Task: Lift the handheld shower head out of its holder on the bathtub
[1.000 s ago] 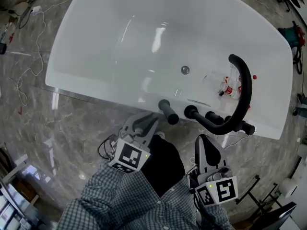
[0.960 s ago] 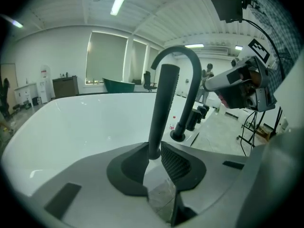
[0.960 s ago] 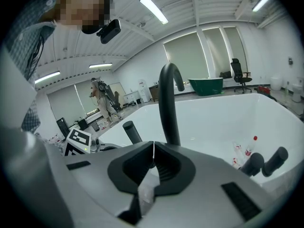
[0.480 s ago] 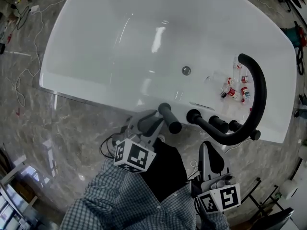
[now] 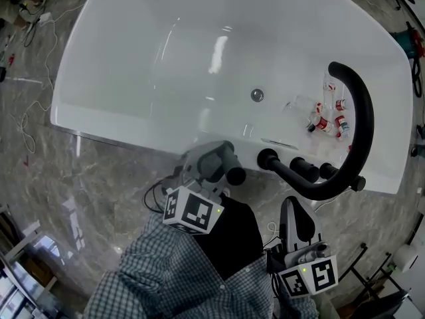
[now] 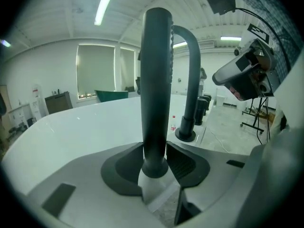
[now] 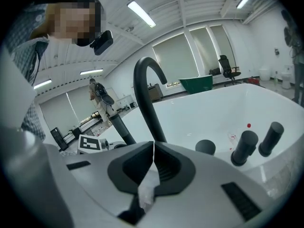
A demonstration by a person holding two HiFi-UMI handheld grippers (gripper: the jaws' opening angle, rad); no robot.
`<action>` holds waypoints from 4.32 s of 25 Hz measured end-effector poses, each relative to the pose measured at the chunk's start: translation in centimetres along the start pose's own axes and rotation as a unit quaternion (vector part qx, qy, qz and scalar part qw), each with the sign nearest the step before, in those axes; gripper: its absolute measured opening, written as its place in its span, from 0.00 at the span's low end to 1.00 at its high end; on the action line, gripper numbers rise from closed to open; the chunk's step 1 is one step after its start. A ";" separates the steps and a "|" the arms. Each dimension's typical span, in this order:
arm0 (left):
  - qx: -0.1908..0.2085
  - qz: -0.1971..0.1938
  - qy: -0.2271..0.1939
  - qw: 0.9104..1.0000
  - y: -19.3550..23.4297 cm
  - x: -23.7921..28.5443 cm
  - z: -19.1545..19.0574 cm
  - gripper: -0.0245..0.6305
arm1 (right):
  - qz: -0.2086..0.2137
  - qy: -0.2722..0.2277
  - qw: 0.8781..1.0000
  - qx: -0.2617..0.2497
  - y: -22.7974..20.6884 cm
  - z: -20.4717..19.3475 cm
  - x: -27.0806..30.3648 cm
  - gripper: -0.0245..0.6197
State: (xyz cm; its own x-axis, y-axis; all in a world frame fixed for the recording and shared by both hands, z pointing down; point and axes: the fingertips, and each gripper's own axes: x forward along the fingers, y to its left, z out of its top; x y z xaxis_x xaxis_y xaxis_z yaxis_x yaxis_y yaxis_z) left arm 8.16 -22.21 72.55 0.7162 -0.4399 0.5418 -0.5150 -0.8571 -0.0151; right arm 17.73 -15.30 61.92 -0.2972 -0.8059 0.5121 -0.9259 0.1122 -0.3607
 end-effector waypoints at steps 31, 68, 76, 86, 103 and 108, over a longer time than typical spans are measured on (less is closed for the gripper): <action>0.042 0.019 0.006 0.999 -0.9 -2.7 4.7 0.23 | -0.023 -0.024 0.999 -0.022 2.0 2.8 -4.7 0.07; 0.013 0.045 -0.005 0.999 -4.6 -18.7 17.4 0.23 | -0.011 -0.079 0.996 -0.026 10.4 11.7 -16.6 0.07; -0.001 0.034 -0.018 0.999 -4.9 -22.5 21.3 0.23 | -0.007 -0.100 0.994 -0.034 12.6 14.6 -18.7 0.07; 0.020 0.021 -0.015 0.999 -6.0 -26.8 24.6 0.23 | -0.010 -0.116 0.992 -0.056 14.3 17.1 -20.6 0.07; 0.039 0.011 -0.007 0.999 -7.3 -31.0 27.1 0.23 | 0.015 -0.170 0.981 -0.096 16.7 23.0 -22.1 0.07; 0.045 0.019 -0.012 0.999 -7.7 -31.5 27.8 0.23 | 0.027 -0.177 0.979 -0.098 17.2 23.2 -22.1 0.07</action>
State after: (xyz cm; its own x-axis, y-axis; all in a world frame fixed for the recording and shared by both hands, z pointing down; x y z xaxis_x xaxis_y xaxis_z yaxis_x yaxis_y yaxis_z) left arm 2.71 -9.24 32.25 0.7087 -0.4775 0.5194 -0.4976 -0.8602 -0.1118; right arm 13.74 -9.05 26.33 -0.2801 -0.9426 0.1818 -0.9483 0.2422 -0.2051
